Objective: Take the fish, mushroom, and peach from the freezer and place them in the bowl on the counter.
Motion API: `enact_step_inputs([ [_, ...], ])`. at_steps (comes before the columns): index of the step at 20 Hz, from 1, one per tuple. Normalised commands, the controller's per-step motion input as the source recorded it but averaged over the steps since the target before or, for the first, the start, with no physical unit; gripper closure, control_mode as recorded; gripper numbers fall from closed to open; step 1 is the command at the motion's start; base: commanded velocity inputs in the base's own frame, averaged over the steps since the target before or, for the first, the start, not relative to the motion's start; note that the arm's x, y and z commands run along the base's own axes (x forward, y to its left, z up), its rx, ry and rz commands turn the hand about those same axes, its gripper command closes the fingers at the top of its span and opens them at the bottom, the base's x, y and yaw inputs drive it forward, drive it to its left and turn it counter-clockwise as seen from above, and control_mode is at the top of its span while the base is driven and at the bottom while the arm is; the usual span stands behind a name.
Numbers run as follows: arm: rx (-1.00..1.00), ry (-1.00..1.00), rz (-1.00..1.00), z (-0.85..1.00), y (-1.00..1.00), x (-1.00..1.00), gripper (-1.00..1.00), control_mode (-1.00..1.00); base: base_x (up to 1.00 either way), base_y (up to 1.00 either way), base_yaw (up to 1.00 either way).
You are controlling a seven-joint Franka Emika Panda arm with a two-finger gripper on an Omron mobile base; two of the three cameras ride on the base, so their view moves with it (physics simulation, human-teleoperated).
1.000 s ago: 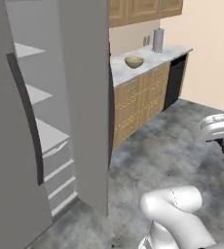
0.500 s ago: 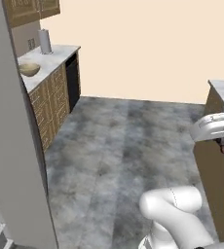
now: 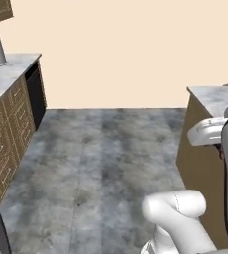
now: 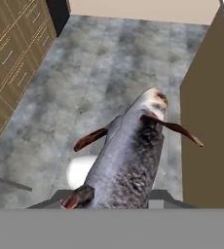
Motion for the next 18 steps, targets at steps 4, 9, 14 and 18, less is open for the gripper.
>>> enact_step_inputs([
  [4,0.0,0.0,0.0,0.0,0.0,0.0,1.0,1.0,1.0,0.27,-0.07],
  [9,0.0,0.0,0.0,0.0,0.0,0.0,1.0,1.0,1.0,0.5,0.01],
  [14,0.0,0.0,0.0,0.0,0.0,0.0,1.0,1.0,1.0,0.27,0.06],
  [18,0.0,0.0,0.0,0.0,0.0,0.0,1.0,1.0,1.0,0.18,0.11],
])
